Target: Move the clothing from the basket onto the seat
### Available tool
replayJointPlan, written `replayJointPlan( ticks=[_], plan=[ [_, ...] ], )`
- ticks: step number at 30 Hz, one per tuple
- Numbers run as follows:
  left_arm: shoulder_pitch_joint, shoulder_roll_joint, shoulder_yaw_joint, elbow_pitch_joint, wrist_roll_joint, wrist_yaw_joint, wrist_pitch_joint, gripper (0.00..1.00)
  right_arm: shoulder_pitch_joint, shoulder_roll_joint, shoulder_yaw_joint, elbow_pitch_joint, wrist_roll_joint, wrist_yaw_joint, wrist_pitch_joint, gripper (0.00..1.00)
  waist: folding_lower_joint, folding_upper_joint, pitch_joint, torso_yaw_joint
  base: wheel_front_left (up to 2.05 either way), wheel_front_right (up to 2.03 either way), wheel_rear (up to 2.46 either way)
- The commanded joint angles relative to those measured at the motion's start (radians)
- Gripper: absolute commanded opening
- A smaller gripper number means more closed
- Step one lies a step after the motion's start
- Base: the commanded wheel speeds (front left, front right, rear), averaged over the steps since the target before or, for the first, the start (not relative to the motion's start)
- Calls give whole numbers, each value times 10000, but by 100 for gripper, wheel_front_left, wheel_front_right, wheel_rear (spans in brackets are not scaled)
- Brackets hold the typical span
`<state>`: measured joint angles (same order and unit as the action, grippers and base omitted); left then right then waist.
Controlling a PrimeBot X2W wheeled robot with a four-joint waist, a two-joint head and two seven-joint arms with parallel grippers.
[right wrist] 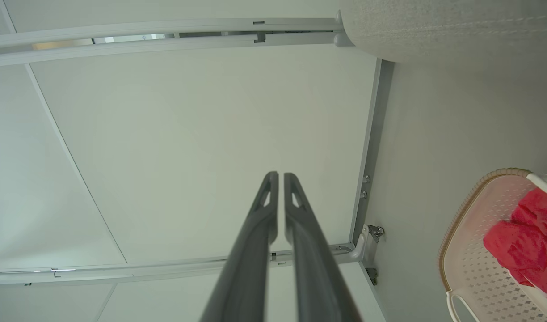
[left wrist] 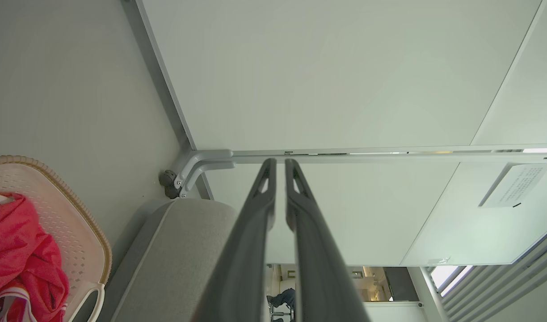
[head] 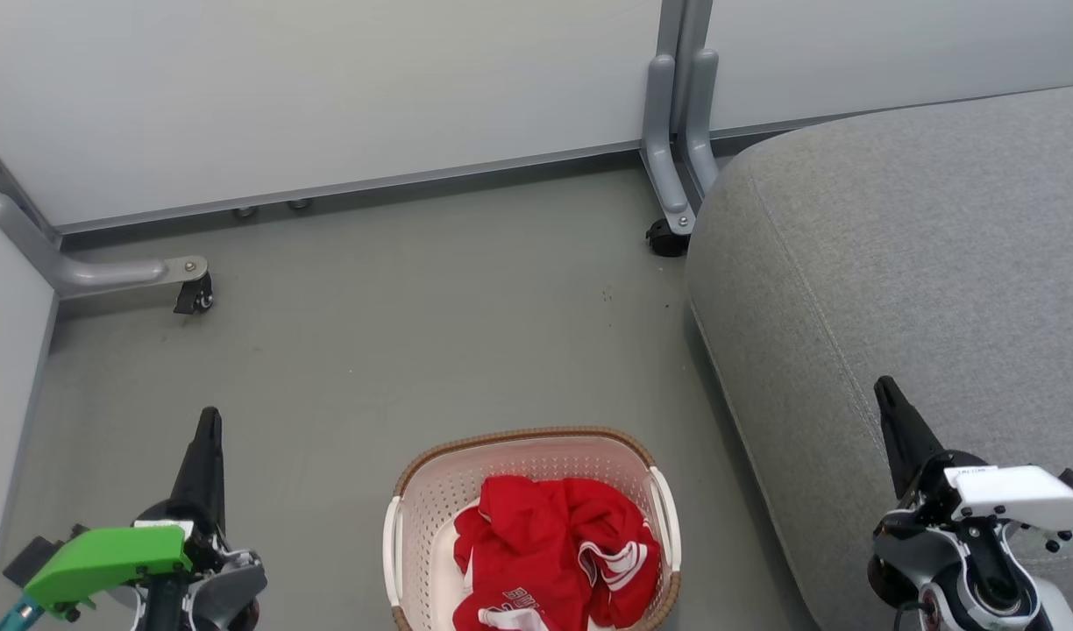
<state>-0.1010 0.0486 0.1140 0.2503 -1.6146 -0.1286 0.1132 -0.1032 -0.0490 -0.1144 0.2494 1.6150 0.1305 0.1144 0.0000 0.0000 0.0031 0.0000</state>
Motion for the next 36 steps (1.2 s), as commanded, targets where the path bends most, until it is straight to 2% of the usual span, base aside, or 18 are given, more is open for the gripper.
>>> replayJointPlan(
  ticks=[1, 11, 18, 28, 36],
  plan=[
    [29, -8, -3, 55, 0, 8, -3, 100, 30, 13, 5, 52, 2, -2, -5, 100, 0, 0, 1, 0, 0, 0, 0],
    [341, -49, -322, 157, 236, 20, -343, 100, 374, 86, 240, 261, -187, -1, -350, 100, 0, 0, 13, -21, 0, 0, 0],
    [400, -10, -536, 62, 1494, 14, -685, 100, 399, 74, 278, 296, -1041, -1, -688, 100, 0, 0, 11, -51, 0, 0, 0],
    [527, -41, -542, -263, 3839, 11, -1114, 100, 518, 57, 447, 67, -3759, 0, -1121, 100, 0, 0, -5, -57, 0, 0, 0],
    [785, -32, -857, -784, 5685, 229, -1428, 100, 644, 46, 873, -479, -5982, 0, -1433, 100, 0, 0, -13, -79, 0, 0, 0]
  ],
)
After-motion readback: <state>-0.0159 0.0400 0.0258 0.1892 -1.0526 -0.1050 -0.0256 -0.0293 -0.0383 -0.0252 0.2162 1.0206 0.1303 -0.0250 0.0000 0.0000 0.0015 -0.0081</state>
